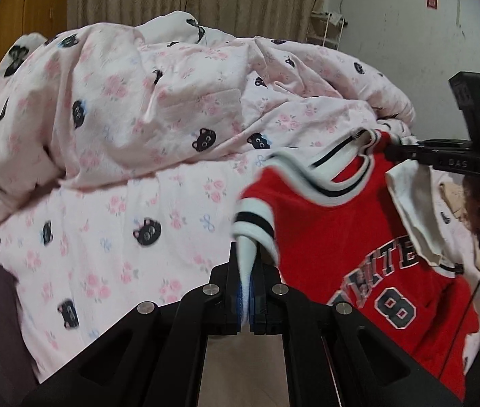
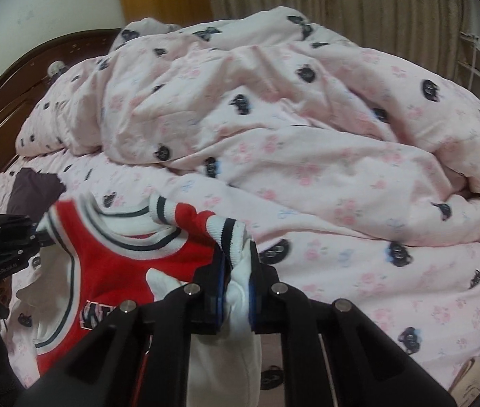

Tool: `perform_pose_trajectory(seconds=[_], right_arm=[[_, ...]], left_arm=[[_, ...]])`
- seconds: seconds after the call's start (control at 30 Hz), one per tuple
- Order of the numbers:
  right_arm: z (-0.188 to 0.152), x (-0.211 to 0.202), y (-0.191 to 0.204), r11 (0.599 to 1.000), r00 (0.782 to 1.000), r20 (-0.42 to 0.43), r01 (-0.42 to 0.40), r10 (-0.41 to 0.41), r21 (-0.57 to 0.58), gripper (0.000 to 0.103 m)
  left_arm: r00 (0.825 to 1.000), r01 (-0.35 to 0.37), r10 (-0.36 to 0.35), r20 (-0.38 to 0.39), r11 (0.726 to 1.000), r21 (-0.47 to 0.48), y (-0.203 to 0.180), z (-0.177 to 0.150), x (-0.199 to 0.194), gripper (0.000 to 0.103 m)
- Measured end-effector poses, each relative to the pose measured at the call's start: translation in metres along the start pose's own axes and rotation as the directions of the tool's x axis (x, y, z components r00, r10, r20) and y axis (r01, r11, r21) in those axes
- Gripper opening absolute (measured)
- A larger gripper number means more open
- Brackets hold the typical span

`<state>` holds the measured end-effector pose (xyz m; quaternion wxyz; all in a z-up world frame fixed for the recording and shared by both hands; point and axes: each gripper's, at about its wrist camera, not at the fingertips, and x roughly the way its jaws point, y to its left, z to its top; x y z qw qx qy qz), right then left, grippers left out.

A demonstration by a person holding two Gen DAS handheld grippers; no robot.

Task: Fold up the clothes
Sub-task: 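Shake the hanging jersey out between both grippers, holding its shoulder edges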

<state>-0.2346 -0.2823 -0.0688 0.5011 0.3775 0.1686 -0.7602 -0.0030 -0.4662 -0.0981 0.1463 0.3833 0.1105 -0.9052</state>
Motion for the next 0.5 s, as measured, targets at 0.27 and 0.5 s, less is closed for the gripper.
perform_pose_trajectory(seconds=[0.27, 0.5], right_arm=[[-0.002, 0.019, -0.041, 0.996, 0.998, -0.037, 0.05, -0.048, 0.069, 0.011], [-0.005, 0.055, -0.051, 0.99, 0.99, -0.104, 0.107, -0.098, 0.088, 0.011]], left_arm=[[0.989, -0.081, 0.09, -0.114, 0.993, 0.083, -0.003, 0.021, 0.063, 0.004], [0.965, -0.152, 0.172, -0.197, 0.982, 0.112, 0.01, 0.017, 0.111, 0.027]])
